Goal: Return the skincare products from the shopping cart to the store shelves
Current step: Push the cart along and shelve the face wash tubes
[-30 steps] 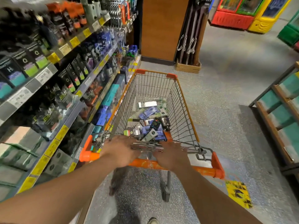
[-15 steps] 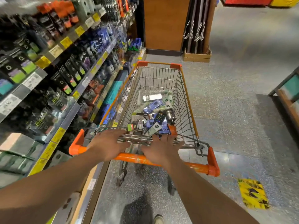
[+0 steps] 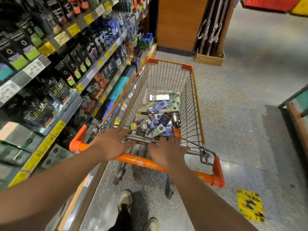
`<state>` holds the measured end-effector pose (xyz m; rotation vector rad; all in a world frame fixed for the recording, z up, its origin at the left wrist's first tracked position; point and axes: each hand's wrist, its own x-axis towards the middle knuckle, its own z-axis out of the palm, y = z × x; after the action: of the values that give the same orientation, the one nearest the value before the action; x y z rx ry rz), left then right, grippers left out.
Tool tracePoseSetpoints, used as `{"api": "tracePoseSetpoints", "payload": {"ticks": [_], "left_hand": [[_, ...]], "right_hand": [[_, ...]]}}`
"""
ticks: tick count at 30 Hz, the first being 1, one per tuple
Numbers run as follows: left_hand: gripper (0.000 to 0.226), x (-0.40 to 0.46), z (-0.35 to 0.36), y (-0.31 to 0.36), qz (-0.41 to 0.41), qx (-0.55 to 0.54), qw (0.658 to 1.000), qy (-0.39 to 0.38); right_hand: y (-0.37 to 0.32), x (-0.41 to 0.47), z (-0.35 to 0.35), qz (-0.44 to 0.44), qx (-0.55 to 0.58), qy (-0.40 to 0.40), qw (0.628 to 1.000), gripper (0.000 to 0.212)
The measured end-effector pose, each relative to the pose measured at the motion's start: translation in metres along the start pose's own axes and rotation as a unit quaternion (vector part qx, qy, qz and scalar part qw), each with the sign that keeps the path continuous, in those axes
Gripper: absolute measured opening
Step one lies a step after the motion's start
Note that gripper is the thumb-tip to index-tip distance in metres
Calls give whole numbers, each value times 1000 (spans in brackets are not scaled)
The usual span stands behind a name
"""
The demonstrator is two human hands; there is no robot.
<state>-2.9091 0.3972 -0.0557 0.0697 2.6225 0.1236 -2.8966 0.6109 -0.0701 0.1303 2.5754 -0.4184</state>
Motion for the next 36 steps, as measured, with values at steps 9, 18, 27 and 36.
{"api": "tracePoseSetpoints", "payload": {"ticks": [9, 18, 27, 36], "left_hand": [[82, 11, -1, -2, 42, 5, 998, -41], [91, 43, -28, -22, 127, -48, 987, -83], [44, 79, -32, -30, 108, -230, 961, -108], [47, 118, -35, -24, 50, -256, 957, -125]], "right_hand": [[0, 10, -5, 41, 22, 9, 999, 68], [19, 32, -4, 171, 268, 160, 935, 29], [13, 37, 5, 182, 200, 175, 947, 23], [21, 64, -9, 166, 176, 112, 964, 23]]}}
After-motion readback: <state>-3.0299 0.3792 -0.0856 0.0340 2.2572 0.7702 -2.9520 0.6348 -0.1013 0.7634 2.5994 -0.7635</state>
